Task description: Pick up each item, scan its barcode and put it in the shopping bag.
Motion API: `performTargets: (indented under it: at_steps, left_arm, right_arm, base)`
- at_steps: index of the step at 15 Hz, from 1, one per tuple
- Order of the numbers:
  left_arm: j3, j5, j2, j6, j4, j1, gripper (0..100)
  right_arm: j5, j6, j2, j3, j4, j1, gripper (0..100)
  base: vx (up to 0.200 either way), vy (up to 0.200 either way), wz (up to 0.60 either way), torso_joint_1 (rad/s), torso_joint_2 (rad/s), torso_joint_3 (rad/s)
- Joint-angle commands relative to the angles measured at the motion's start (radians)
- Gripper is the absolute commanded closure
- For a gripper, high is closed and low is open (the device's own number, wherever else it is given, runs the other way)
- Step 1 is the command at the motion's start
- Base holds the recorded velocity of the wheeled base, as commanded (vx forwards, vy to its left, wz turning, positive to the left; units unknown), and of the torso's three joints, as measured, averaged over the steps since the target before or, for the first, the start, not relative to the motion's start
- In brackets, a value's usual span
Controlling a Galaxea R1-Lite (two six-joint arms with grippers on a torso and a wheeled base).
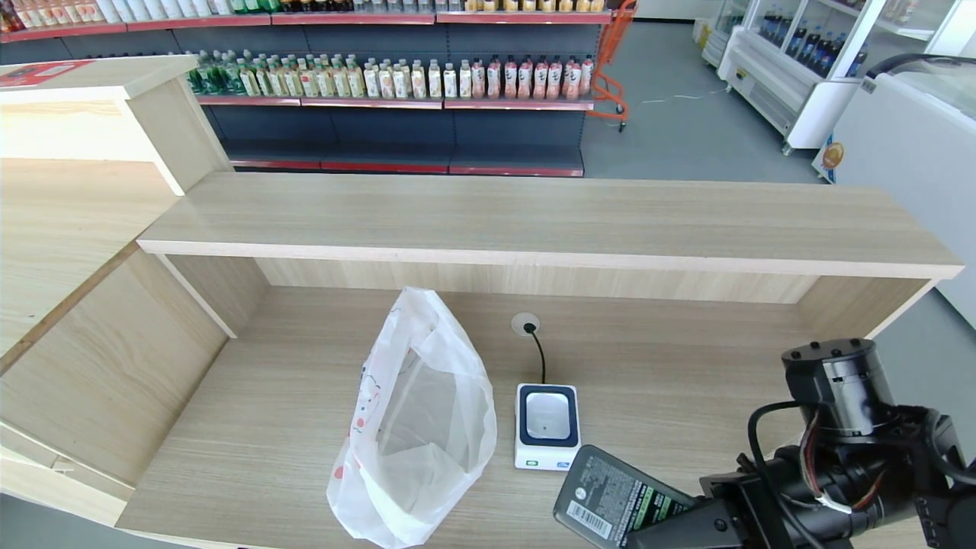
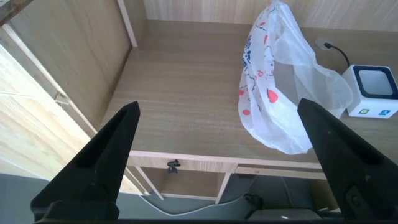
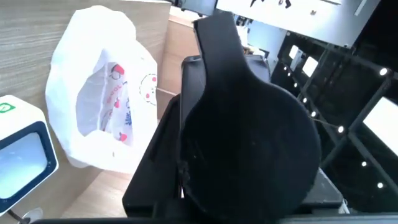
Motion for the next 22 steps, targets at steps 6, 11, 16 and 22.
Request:
performTargets:
  at_steps: [6, 11, 16, 22]
  left_arm:
    - [0.0, 0.0, 0.0, -0.001, 0.0, 0.0, 0]
    - [0.0, 0.0, 0.0, -0.001, 0.0, 0.0, 0]
    - [0.0, 0.0, 0.0, -0.001, 0.0, 0.0, 0]
    - [0.0, 0.0, 0.0, -0.001, 0.0, 0.0, 0]
  right_arm:
    - [0.003, -0.003, -0.003, 0.004, 0.001, 0.012, 100]
    - [0.005, 0.0, 0.002, 0.004, 0.003, 0.01, 100]
    - [0.003, 0.235, -0.06, -0.01, -0.002, -0.022, 100]
    - [-0.034, 1.307, -0.307, 0.024, 0.104, -0.36, 100]
  base:
    - [0.0, 0.0, 0.0, 0.0, 0.0, 0.0]
    - [0.0, 0.0, 0.0, 0.0, 0.0, 0.0]
    - [0.0, 0.0, 0.0, 0.0, 0.0, 0.0]
    - [0.0, 0.0, 0.0, 0.0, 0.0, 0.0]
